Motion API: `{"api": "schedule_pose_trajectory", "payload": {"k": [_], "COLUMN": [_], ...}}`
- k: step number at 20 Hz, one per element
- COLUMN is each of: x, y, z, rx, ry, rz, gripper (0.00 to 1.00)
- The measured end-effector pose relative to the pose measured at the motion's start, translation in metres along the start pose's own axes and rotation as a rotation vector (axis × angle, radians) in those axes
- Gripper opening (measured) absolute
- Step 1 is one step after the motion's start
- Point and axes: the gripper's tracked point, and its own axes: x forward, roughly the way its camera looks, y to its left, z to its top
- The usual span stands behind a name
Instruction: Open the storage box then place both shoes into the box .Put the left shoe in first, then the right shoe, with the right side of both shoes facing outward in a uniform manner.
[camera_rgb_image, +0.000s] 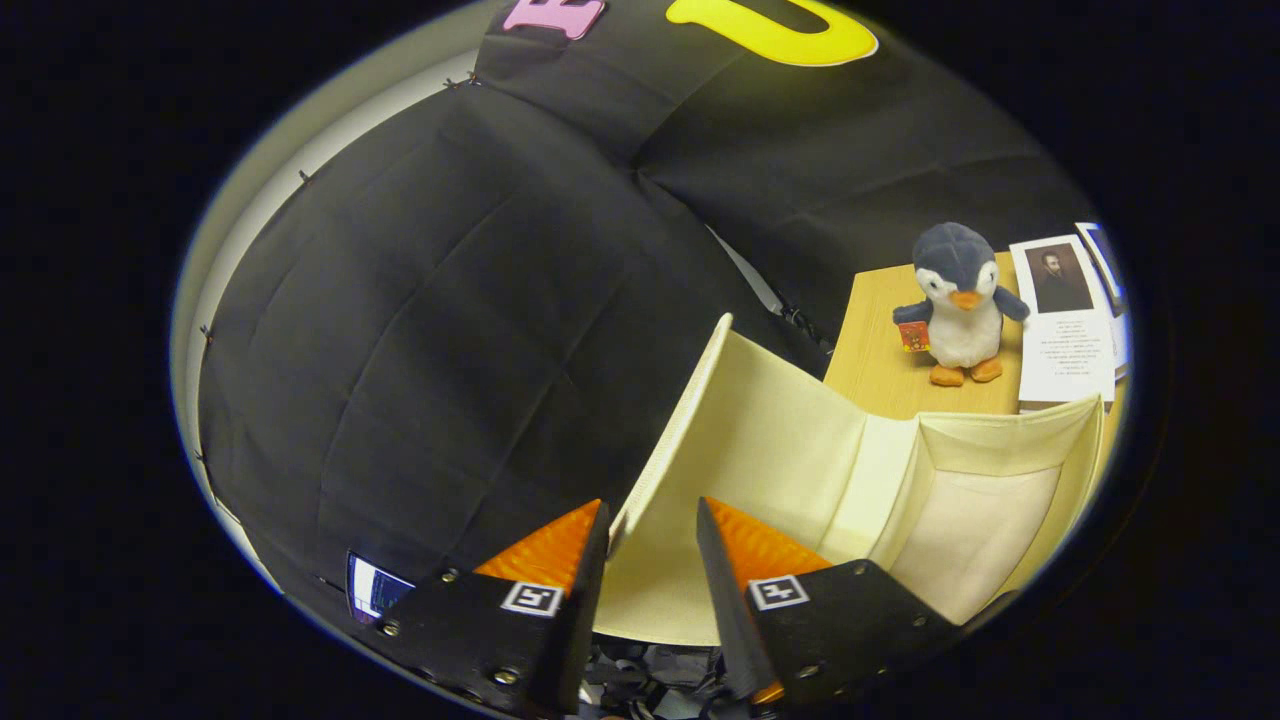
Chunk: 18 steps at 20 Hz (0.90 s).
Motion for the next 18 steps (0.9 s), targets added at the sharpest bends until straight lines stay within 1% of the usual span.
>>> {"api": "schedule_pose_trajectory", "payload": {"k": [1, 4, 7, 11, 14, 18], "x": [-0.001, -0.004, -0.022, -0.063, -0.097, -0.142], "y": [-0.002, -0.018, -0.025, -0.054, -0.062, -0.076], "z": [0.000, -0.003, 0.003, 0.001, 0.003, 0.009], "rx": [-0.002, -0.012, -0.039, -0.135, -0.209, -0.250], "ry": [0.009, 0.026, -0.003, 0.003, -0.012, -0.056], "rz": [-0.014, -0.068, -0.081, -0.178, -0.205, -0.248], "gripper": [0.56, 0.97, 0.96, 0.96, 0.96, 0.96]}}
